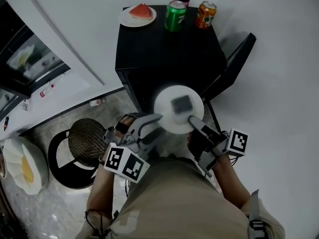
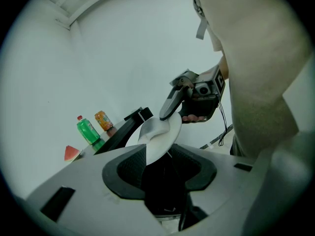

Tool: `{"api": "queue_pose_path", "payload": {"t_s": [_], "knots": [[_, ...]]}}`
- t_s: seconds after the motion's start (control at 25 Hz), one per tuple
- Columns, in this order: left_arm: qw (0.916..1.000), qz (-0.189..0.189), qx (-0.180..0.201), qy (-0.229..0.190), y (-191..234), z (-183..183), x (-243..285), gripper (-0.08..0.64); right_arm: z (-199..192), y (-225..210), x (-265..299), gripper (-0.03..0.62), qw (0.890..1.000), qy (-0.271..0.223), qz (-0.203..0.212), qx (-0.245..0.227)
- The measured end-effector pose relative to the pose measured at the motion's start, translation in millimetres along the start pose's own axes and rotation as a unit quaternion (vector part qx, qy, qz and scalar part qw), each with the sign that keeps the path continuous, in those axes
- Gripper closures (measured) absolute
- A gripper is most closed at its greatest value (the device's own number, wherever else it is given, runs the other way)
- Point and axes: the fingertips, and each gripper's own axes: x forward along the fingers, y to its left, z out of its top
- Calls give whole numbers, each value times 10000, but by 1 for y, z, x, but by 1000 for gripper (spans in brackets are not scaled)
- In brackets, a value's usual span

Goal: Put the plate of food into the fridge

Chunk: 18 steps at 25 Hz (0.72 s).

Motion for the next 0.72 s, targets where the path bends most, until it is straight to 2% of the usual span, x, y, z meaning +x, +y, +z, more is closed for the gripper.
{"api": "queue_pose_path", "payload": {"t_s": [0.28, 0.4, 0.52, 0.64, 0.72], "knots": [[9998, -46, -64, 167, -15, 9, 9, 414, 6, -7, -24, 535, 10000, -46, 37, 14], [9991, -100, -247, 329, -23, 5, 10, 400, 5, -14, -36, 535, 10000, -71, -44, -1], [9985, 28, -434, 343, -22, 6, 7, 396, 6, -18, -47, 535, 9999, -102, -72, 1], [9955, 162, -925, 136, -21, 8, 1, 396, 7, -22, -58, 535, 9999, -138, -50, 13], [9860, 196, -1644, -219, -19, 12, -3, 396, 7, -24, -64, 535, 9999, -145, 3, 53]]}}
